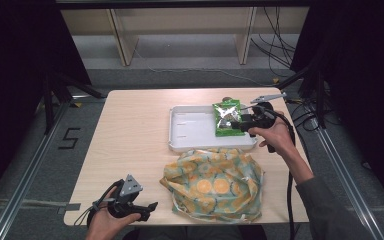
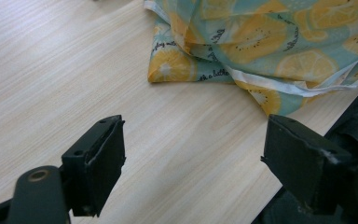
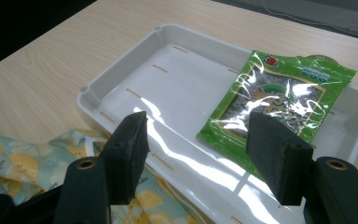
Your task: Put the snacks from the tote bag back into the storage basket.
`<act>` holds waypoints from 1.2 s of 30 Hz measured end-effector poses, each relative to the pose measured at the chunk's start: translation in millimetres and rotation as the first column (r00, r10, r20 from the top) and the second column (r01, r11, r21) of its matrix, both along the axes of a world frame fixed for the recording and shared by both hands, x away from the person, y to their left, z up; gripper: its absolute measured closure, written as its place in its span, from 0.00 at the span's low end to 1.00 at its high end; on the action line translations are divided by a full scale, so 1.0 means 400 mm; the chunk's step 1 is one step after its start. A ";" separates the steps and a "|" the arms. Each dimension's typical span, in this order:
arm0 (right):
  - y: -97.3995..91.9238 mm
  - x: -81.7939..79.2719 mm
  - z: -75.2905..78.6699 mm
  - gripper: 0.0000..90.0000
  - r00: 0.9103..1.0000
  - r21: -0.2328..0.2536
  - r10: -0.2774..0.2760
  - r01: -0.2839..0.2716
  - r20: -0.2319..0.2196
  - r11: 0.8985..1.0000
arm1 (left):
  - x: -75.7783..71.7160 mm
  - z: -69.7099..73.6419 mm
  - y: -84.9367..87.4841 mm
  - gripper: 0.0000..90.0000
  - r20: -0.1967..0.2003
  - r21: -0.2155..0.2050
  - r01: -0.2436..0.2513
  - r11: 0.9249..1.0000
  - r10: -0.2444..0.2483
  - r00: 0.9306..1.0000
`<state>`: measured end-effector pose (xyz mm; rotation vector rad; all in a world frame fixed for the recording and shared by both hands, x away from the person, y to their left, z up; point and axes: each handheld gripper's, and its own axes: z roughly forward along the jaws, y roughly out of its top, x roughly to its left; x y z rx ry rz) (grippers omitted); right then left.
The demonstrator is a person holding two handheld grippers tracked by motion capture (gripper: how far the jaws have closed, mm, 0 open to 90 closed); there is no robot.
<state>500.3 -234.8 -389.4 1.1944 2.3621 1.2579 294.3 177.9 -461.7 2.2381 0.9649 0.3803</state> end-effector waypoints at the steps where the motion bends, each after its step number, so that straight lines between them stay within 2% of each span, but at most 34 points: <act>1: -0.003 -0.006 0.003 0.44 1.000 -0.012 0.006 -0.007 -0.015 1.000 | 0.001 0.000 0.001 0.22 0.002 0.002 0.008 1.000 -0.008 1.000; 8: -0.008 -0.041 -0.010 0.44 1.000 -0.019 0.018 -0.018 0.003 1.000 | -0.001 0.001 -0.001 0.22 0.003 -0.004 0.000 1.000 0.000 1.000; 9: -0.010 -0.047 -0.012 0.44 1.000 -0.024 0.019 -0.019 -0.002 1.000 | 0.000 0.003 0.001 0.22 0.002 0.010 0.007 1.000 -0.007 1.000; 10: -0.010 -0.054 -0.014 0.44 0.999 -0.014 0.018 -0.019 -0.026 1.000 | 0.000 0.003 0.002 0.22 -0.001 0.009 0.005 1.000 -0.005 1.000; 13: -0.014 -0.070 -0.024 0.43 1.000 -0.005 0.015 -0.015 -0.024 1.000 | 0.000 0.002 0.002 0.22 0.007 0.002 0.005 1.000 -0.005 1.000; 15: -0.019 -0.083 -0.028 0.43 1.000 -0.023 0.013 -0.014 -0.028 1.000 | 0.000 0.002 0.002 0.22 0.006 0.003 0.004 1.000 -0.004 1.000; 16: -0.020 -0.088 -0.035 0.43 0.999 -0.013 0.025 -0.025 -0.027 1.000 | 0.000 0.003 0.002 0.22 0.006 0.004 0.004 1.000 -0.004 1.000; 17: -0.023 -0.093 -0.038 0.42 1.000 -0.032 0.023 -0.024 -0.015 0.999 | 0.000 0.003 0.002 0.22 0.007 0.002 0.004 1.000 -0.005 1.000; 19: -0.027 -0.103 -0.041 0.43 0.999 -0.019 0.032 -0.032 -0.034 0.999 | -0.001 0.004 0.001 0.22 0.001 0.010 0.005 1.000 -0.005 1.000; 21: -0.036 -0.108 -0.041 0.42 0.999 -0.022 0.044 -0.044 -0.022 0.999 | -0.002 0.003 0.000 0.22 -0.006 0.001 -0.005 1.000 0.005 1.000; 22: -0.043 -0.116 -0.039 0.42 0.999 -0.030 0.034 -0.034 -0.011 0.999 | -0.001 0.003 0.000 0.22 0.003 -0.002 -0.003 1.000 0.003 1.000; 26: -0.050 -0.139 -0.047 0.42 0.999 -0.013 0.044 -0.044 -0.013 0.999 | 0.000 0.004 0.004 0.22 0.008 0.005 0.007 1.000 -0.007 1.000; 27: -0.054 -0.151 -0.052 0.42 1.000 -0.012 0.028 -0.029 -0.007 1.000 | -0.001 0.003 0.003 0.22 -0.001 -0.008 -0.003 1.000 0.003 1.000; 28: -0.055 -0.161 -0.054 0.42 1.000 -0.007 0.015 -0.015 -0.025 1.000 | -0.001 0.002 0.003 0.22 -0.001 -0.010 -0.006 1.000 0.006 1.000; 30: -0.067 -0.170 -0.067 0.42 0.999 -0.007 0.049 -0.049 -0.007 0.999 | 0.000 0.002 0.002 0.22 -0.001 -0.009 -0.007 1.000 0.007 1.000; 31: -0.067 -0.182 -0.069 0.42 0.999 0.003 0.036 -0.036 -0.038 0.999 | -0.002 0.002 0.001 0.22 0.002 -0.003 -0.006 1.000 0.006 1.000; 33: -0.071 -0.185 -0.072 0.42 0.999 0.006 0.041 -0.041 -0.028 0.999 | -0.002 0.005 0.000 0.22 0.006 0.002 -0.002 1.000 0.002 1.000; 34: -0.085 -0.190 -0.078 0.42 0.998 0.005 0.064 -0.064 -0.001 0.998 | -0.002 0.004 0.000 0.22 0.011 -0.003 -0.003 1.000 0.003 1.000; 36: -0.087 -0.196 -0.077 0.42 0.999 0.006 0.049 -0.049 -0.014 0.999 | 0.000 0.004 0.001 0.22 0.010 0.002 0.002 1.000 -0.002 1.000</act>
